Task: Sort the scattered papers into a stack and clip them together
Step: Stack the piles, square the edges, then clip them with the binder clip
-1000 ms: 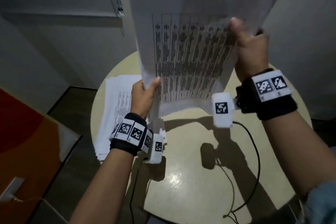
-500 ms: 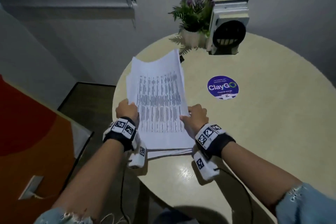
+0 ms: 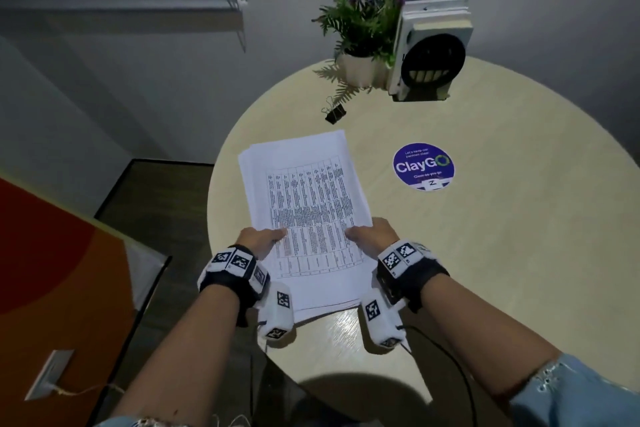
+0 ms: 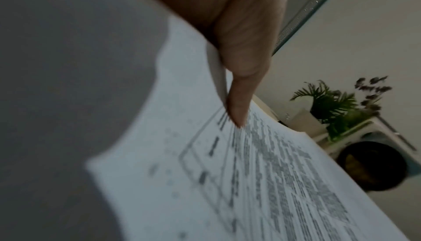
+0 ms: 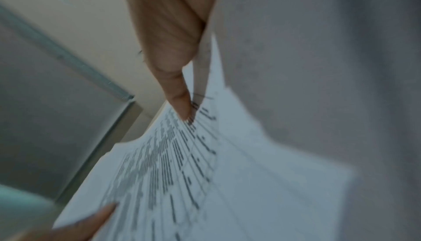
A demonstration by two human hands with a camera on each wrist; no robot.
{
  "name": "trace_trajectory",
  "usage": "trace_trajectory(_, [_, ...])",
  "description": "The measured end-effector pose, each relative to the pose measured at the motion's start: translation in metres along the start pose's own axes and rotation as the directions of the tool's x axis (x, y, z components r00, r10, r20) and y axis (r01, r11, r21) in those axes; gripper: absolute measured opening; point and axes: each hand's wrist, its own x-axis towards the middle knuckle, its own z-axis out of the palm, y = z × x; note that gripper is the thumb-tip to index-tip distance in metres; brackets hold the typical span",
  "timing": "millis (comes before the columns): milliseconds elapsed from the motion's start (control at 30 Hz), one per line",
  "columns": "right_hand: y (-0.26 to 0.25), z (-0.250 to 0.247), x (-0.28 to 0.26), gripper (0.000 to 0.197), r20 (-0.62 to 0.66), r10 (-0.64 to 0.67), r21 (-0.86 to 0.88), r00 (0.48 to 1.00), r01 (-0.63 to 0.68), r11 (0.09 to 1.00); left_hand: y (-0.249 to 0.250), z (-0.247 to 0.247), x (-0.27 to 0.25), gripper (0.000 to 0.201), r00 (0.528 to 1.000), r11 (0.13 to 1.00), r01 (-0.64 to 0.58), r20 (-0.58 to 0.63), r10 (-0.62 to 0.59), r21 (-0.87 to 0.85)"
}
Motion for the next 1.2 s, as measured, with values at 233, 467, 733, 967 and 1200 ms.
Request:
trace_trajectory(233, [0.009,-0.048,-0.011,0.027,0.014,-0.078,-0.003,0.997,0.078,0.997,0.017,0.055,-0.036,0.031,0.949,0.941,-0.316,-0.061,0.311,-0.123])
trace_trajectory(467, [-0.004,-0.140,-0.052,0.045,-0.308,-0.450,0.180,0.838,0.516,0.837,0.093,0.084,-0.107,0.008,0.730,0.672,-0.682,-0.215,0.649,-0.289])
trace_trajectory(733, [-0.043,-0.230,-0.101,0.037,-0.488,-0.708,0.006,0.510,0.813,0.582,0.147,0.090,-0.167,0.038,0.593,0.358,-0.763,-0.362,0.719,-0.539])
trace_trajectory(967, [-0.006,-0.240,-0.100,0.046,-0.499,-0.624,0.352,0.601,0.799,0.488,0.123,0.102,-0.171,0.063,0.493,0.246,-0.737,-0.252,0.833,-0.629])
trace_trajectory(1200, [-0.031,-0.251,-0.107,0.029,-0.544,-0.675,0.351,0.498,0.866,0.356,0.159,0.108,-0.195,0.022,0.468,0.207,-0.804,-0.377,0.799,-0.558])
